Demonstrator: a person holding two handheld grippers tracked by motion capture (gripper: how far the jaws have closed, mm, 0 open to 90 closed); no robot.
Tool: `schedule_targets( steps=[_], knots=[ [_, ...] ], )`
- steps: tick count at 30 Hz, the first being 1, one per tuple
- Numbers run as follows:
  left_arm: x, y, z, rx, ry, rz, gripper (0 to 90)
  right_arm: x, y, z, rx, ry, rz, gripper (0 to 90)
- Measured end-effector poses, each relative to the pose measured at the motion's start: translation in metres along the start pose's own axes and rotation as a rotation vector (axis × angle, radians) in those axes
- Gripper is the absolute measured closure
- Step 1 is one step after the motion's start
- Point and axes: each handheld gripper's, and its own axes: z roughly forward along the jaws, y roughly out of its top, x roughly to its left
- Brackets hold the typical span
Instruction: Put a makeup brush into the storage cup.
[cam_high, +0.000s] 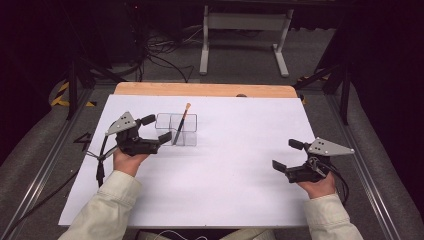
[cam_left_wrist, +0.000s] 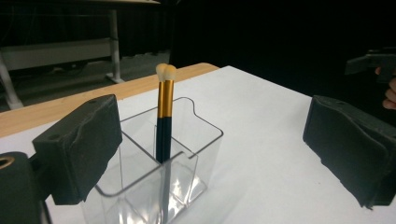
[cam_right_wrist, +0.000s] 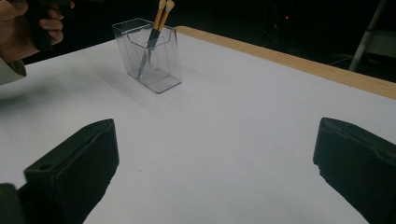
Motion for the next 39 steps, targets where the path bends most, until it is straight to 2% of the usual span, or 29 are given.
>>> schedule_targets(
  steps=[2, 10, 12, 17, 22, 25, 32, 39],
  knots=[
    [-0.001, 0.000, -0.004, 0.002, -0.009, -0.005, 4.1, -0.001, 0.000, -0.001, 0.000, -0.002, -0.001, 0.4],
    [-0.007, -0.003, -0.025, 0.046, -0.045, 0.015, 3.0, -0.002, -0.001, 0.000, 0.004, 0.003, -0.003, 0.0],
    [-0.008, -0.003, -0.032, 0.078, -0.065, 0.010, 3.0, -0.002, -0.001, -0.001, -0.004, 0.009, -0.005, 0.0],
    [-0.012, -0.004, -0.046, 0.113, -0.059, 0.043, 3.0, -0.003, -0.003, -0.003, -0.023, 0.016, -0.003, 0.0],
    [-0.013, -0.009, -0.056, 0.150, -0.070, 0.051, 2.0, -0.003, -0.007, -0.005, -0.035, 0.005, 0.001, 0.0],
    [-0.013, -0.014, -0.063, 0.153, -0.062, 0.061, 1.7, -0.003, -0.010, -0.005, -0.027, 0.005, 0.002, 0.0],
    [-0.009, -0.028, -0.074, 0.139, -0.074, 0.021, 0.5, -0.003, -0.018, -0.006, -0.033, -0.004, -0.005, 0.0],
    [-0.003, -0.043, -0.086, 0.102, -0.072, -0.010, 0.4, -0.002, -0.025, -0.009, -0.087, -0.019, -0.016, 0.0]
  ],
)
